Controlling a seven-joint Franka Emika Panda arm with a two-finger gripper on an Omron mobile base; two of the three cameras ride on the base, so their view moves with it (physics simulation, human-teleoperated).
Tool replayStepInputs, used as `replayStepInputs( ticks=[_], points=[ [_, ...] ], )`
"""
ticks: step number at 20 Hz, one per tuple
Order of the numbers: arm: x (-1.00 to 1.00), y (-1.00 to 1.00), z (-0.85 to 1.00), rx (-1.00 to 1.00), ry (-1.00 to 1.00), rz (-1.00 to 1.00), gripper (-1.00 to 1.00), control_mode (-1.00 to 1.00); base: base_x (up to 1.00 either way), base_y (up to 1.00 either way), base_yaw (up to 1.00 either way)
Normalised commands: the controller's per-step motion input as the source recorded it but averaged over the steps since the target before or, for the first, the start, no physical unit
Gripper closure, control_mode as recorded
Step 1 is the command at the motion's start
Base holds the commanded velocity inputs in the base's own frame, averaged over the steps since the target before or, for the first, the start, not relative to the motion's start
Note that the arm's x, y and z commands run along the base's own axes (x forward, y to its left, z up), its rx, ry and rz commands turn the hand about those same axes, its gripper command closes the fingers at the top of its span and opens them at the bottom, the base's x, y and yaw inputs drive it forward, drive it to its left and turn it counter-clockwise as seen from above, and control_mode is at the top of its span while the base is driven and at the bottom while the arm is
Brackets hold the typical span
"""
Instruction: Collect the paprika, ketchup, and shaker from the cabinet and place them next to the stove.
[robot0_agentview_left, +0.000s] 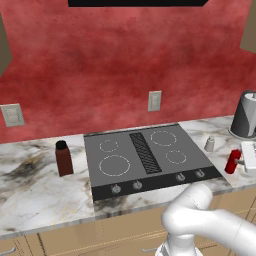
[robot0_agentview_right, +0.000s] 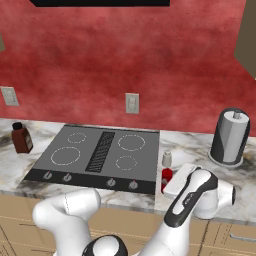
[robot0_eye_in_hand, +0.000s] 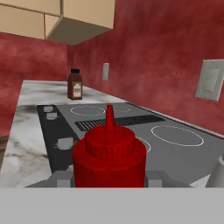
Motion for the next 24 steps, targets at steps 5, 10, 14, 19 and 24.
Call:
replayStepInputs(
  ticks=[5,10,14,19,24],
  points=[
    [0.13,0.07,-0.08,-0.03,0.0,-0.02,1.0,-1.0,0.0,0.0,0.0],
    [0.04,0.05,-0.16,-0.01,0.0,-0.01,1.0,-1.0,0.0,0.0,0.0],
    [0.0,0.0,-0.22,0.0,0.0,0.0,1.0,-1.0,0.0,0.0,0.0],
    [0.01,0.0,-0.21,0.0,0.0,0.0,1.0,-1.0,0.0,0.0,0.0],
    [0.09,0.08,-0.21,-0.01,0.0,0.0,-1.0,-1.0,0.0,0.0,0.0]
  ],
)
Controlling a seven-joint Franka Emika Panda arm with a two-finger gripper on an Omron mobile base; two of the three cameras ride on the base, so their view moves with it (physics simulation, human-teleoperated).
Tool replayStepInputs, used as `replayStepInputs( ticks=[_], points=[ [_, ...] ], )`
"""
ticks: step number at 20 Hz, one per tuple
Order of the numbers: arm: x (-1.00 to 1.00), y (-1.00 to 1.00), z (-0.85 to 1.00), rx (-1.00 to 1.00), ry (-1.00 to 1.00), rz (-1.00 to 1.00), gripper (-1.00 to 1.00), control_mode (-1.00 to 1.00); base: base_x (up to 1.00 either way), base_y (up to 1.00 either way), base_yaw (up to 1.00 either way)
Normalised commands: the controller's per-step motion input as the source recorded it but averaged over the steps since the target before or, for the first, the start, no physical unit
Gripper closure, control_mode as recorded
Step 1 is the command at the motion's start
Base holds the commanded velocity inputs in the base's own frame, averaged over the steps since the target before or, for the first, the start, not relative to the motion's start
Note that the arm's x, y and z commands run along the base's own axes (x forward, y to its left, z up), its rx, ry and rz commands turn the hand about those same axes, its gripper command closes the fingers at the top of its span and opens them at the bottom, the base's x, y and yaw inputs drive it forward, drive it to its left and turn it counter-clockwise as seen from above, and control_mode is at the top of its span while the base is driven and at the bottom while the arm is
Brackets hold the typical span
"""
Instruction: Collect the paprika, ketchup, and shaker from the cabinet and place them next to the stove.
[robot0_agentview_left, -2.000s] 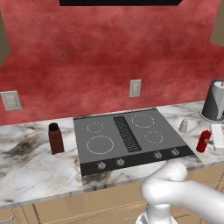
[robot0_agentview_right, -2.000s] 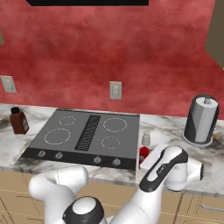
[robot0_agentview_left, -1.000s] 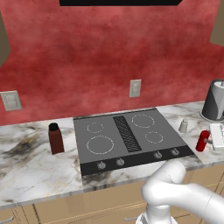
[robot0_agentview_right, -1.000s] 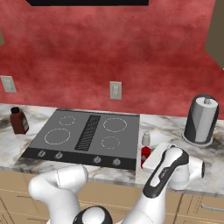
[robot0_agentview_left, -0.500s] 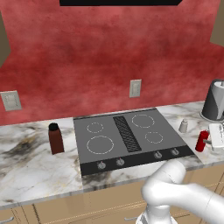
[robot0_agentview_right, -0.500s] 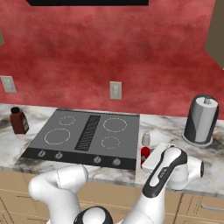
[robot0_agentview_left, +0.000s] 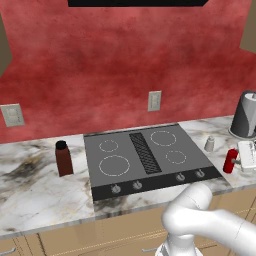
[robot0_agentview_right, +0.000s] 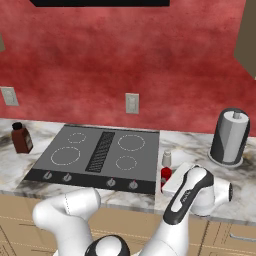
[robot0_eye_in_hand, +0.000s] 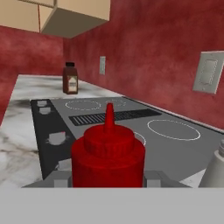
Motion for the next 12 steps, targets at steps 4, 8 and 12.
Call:
replayStepInputs(
  ticks=[4,8,12],
  points=[
    [0.02,0.03,-0.03,0.0,0.0,0.0,-1.0,-1.0,0.0,0.0,0.0],
    [0.0,0.0,0.0,0.0,0.0,0.0,-1.0,-1.0,0.0,0.0,0.0],
    [0.0,0.0,0.0,0.0,0.0,0.0,-1.0,-1.0,0.0,0.0,0.0]
  ],
)
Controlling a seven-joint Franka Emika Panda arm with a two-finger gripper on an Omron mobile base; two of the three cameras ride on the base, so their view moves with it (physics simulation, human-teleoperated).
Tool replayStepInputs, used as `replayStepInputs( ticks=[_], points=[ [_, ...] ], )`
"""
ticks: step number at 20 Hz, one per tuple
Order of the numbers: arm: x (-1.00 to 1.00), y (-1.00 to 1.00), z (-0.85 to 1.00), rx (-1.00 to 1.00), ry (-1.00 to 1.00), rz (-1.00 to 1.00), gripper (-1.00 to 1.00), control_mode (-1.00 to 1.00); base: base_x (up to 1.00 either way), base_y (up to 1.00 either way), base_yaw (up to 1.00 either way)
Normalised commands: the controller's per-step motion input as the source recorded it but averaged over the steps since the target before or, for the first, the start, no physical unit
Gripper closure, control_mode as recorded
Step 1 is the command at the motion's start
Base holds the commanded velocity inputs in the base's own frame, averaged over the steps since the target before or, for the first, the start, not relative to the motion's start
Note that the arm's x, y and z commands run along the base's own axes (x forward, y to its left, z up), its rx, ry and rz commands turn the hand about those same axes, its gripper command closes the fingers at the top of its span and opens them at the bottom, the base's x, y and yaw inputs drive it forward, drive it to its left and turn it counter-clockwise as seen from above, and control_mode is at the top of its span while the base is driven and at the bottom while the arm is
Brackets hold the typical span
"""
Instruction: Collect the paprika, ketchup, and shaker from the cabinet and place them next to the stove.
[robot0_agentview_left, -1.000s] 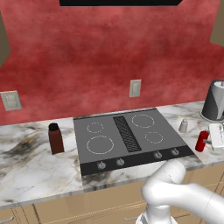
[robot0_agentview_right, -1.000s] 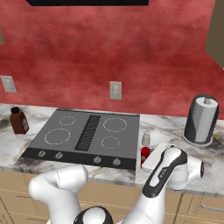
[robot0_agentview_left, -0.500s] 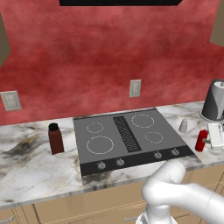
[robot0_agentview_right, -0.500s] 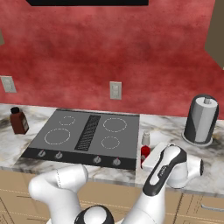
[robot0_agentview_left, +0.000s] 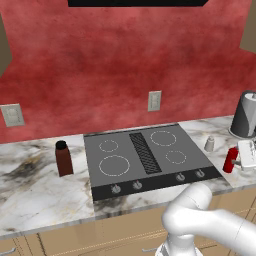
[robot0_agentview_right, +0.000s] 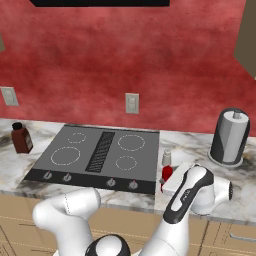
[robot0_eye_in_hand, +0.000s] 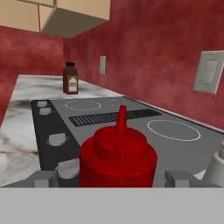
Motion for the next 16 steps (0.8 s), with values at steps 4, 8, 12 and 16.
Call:
replayStepInputs(
  ticks=[4,8,12,16],
  points=[
    [0.0,0.0,0.0,0.0,0.0,0.0,-1.0,-1.0,0.0,0.0,0.0],
    [0.0,-0.07,0.04,0.0,0.0,0.0,-1.0,-1.0,0.0,0.0,0.0],
    [0.0,-0.16,0.16,0.0,0.0,-0.03,-1.0,-1.0,0.0,0.0,0.0],
    [-0.08,-0.15,0.3,0.0,0.0,-0.05,-1.0,-1.0,0.0,0.0,0.0]
  ],
)
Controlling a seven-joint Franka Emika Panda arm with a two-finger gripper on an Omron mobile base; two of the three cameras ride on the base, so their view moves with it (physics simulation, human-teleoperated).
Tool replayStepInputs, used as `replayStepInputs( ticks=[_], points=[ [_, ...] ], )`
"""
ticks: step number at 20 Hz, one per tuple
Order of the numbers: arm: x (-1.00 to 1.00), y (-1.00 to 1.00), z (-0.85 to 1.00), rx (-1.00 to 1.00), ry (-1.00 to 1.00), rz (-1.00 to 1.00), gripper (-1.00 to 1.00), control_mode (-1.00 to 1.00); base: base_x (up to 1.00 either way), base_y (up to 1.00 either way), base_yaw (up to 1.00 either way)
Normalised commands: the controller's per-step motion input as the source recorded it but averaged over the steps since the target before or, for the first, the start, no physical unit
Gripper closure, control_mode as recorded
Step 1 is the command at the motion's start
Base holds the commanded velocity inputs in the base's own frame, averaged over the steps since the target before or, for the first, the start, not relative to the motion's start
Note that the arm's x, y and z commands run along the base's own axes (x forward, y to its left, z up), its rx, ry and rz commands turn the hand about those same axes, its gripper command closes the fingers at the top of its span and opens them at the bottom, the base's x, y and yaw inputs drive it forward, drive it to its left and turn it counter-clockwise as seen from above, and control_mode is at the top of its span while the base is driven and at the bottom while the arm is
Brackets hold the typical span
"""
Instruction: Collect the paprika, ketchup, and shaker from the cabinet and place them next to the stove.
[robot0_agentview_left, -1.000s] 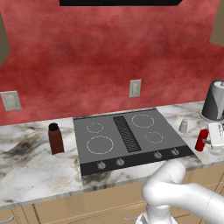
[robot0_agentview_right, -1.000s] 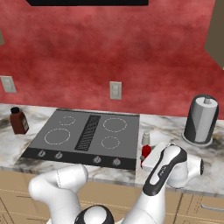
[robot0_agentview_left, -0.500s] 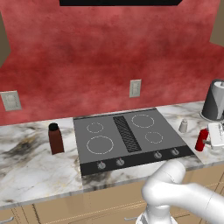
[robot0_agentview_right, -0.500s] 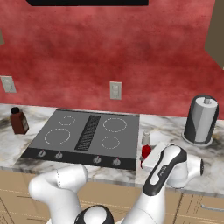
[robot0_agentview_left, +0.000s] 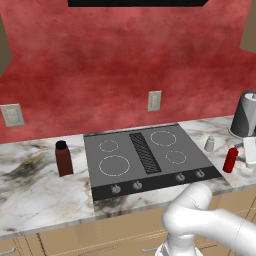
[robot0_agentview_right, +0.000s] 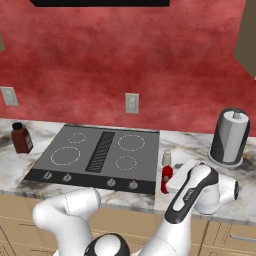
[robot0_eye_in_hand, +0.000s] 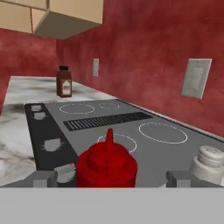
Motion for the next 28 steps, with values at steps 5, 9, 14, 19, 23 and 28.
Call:
replayStepInputs(
  ticks=[5,9,14,19,23,28],
  points=[
    [-0.52,-0.05,0.33,0.01,-0.02,-0.09,-1.0,-1.0,0.0,0.0,0.0],
    [-0.85,0.01,0.49,0.0,-0.05,-0.07,-1.0,-1.0,0.0,0.0,0.0],
    [-0.8,0.34,0.68,-0.02,-0.07,-0.09,-1.0,-1.0,0.0,0.0,0.0],
    [-0.54,0.77,0.85,-0.09,-0.07,-0.08,-1.0,-1.0,0.0,0.0,0.0],
    [-0.36,0.92,0.88,-0.12,-0.07,-0.09,-1.0,-1.0,0.0,0.0,0.0],
    [-0.25,0.93,0.86,-0.14,-0.06,-0.07,-1.0,-1.0,0.0,0.0,0.0]
  ],
)
